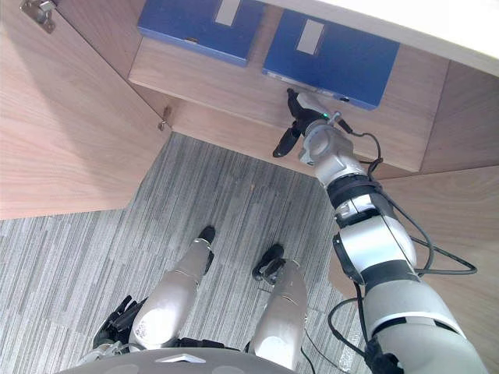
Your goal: Walk over to the cabinet, pick up the folder, carry it to the office cabinet, place the folder inside the office cabinet, then close the office cabinet door
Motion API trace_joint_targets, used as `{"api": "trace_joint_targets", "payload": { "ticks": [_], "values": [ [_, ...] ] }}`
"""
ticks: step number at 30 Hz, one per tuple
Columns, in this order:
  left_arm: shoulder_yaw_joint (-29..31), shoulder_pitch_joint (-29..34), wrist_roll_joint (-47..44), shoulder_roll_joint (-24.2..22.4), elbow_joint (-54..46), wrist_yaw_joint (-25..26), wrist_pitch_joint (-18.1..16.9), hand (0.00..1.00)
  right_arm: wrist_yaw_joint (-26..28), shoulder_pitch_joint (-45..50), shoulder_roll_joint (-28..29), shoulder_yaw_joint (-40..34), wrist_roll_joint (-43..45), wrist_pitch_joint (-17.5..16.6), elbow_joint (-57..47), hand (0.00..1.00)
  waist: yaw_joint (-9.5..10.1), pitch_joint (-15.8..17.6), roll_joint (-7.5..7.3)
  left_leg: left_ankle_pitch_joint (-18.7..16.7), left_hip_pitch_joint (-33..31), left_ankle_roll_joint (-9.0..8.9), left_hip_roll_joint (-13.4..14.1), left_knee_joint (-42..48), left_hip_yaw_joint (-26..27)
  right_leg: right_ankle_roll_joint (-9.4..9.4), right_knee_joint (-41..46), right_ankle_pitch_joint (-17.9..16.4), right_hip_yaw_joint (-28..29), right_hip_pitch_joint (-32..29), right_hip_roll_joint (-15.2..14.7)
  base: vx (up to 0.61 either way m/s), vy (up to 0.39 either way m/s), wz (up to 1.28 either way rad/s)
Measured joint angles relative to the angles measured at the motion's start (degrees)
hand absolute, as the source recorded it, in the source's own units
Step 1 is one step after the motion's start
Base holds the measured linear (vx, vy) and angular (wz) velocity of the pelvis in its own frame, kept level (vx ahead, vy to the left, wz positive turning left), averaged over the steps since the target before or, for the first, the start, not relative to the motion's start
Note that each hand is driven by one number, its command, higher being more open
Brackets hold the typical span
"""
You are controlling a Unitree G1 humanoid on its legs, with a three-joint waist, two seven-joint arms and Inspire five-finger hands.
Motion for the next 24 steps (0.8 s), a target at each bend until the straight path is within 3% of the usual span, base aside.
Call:
{"api": "trace_joint_targets", "payload": {
  "ticks": [8,13,15,18,20,22,24],
  "values": [
    [-1.48,1.80,-0.02,1.11,-7.90,-0.13,1.14,1.00,1.57,1.44,1.34,-0.02,-2.63,0.19,1.79,1.00,-1.22,-0.05,0.01,2.77,5.02,0.81,0.83,-5.98,-0.01,0.20,-6.46,3.30,-2.96,5.61,0.51,0.03,0.035,-0.01],
    [-1.20,1.73,-0.04,0.99,-9.35,-0.69,3.05,1.00,3.87,10.06,1.50,-7.29,-8.82,1.33,1.40,1.00,-1.43,-1.59,0.39,3.85,9.71,0.96,3.74,-9.97,1.52,-0.53,-14.05,7.53,-5.02,11.38,3.91,0.06,0.041,-0.20],
    [-1.13,1.84,-0.04,0.98,-9.34,-0.53,3.49,1.00,2.98,14.78,4.50,-8.38,-8.99,2.33,0.01,1.00,-1.92,-2.41,0.39,3.85,12.01,0.95,5.61,-10.36,3.60,-0.98,-17.12,9.43,-4.67,14.05,6.08,0.07,0.028,-0.65],
    [-1.13,1.87,-0.03,1.14,-8.63,-0.74,3.38,1.00,2.94,20.74,14.26,-7.32,-7.03,3.04,2.12,1.00,-2.84,-5.51,0.27,2.78,16.57,0.89,9.23,-9.02,6.61,-2.06,-23.42,13.59,0.50,18.21,12.02,0.04,0.016,-1.02],
    [-0.06,-0.78,0.21,0.33,-2.33,-2.19,2.23,1.00,4.53,21.64,17.42,-6.47,-5.68,2.53,5.98,1.00,-2.79,-8.25,0.45,0.12,18.03,1.28,9.51,-6.44,2.79,-1.49,-26.09,14.21,5.76,18.95,15.12,0.03,0.030,-1.35],
    [3.41,-6.67,3.31,-1.11,7.46,-2.13,1.78,1.00,4.82,21.27,16.97,-6.59,-5.61,1.57,6.40,1.00,-3.05,-10.05,0.84,-1.83,20.19,1.59,9.50,-7.87,-0.18,-0.43,-27.93,15.13,8.97,19.05,16.94,-0.01,0.025,-1.13],
    [5.64,-10.41,7.93,-0.81,14.57,-0.64,1.59,1.00,2.29,20.61,16.95,-10.49,-3.27,0.74,6.48,1.00,-4.10,-11.02,0.42,-2.62,23.13,1.84,9.77,-10.32,1.06,-0.73,-29.58,17.31,11.92,19.88,18.26,-0.08,0.041,-0.81]
  ]
}}
